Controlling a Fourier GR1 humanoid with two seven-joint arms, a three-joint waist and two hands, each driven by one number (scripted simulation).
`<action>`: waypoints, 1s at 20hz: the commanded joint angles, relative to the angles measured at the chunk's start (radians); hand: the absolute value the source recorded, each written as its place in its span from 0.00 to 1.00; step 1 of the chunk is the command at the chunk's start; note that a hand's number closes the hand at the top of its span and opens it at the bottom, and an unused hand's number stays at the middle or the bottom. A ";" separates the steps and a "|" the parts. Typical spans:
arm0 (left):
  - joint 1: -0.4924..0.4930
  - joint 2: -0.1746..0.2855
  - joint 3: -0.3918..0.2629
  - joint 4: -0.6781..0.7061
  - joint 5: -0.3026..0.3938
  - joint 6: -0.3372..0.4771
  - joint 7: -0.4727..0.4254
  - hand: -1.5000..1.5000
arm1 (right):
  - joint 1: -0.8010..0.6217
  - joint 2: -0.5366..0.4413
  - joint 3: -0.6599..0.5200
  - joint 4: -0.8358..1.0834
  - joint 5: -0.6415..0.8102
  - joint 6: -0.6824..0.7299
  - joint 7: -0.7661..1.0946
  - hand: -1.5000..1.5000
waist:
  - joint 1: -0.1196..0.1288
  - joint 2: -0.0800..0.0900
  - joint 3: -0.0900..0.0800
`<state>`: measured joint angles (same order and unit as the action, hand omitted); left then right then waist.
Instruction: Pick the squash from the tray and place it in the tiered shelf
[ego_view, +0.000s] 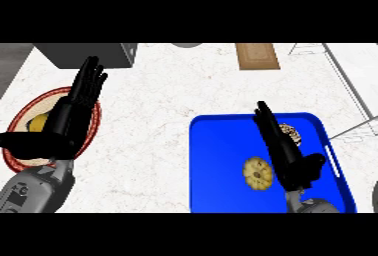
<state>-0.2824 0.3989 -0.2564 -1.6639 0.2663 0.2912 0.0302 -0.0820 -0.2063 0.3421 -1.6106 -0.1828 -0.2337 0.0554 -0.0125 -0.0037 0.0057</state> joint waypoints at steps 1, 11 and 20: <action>0.052 0.023 0.033 0.027 -0.001 -0.014 0.017 0.50 | 0.008 -0.034 0.056 -0.037 0.106 0.009 -0.046 1.00 | 0.013 0.002 -0.006; 0.282 0.102 0.089 0.226 0.037 -0.022 0.068 0.50 | -0.039 -0.189 0.159 0.002 0.849 -0.420 -0.187 0.00 | -0.005 -0.012 -0.013; 0.302 0.155 0.171 0.262 0.100 -0.120 0.032 0.50 | 0.237 0.037 0.320 0.134 1.510 -0.634 0.061 0.00 | -0.035 -0.008 -0.012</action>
<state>0.0195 0.5307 -0.1176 -1.4317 0.3454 0.2010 0.0641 0.0690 -0.2185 0.6631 -1.5034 1.0638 -0.8051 0.0136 -0.0219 -0.0106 -0.0049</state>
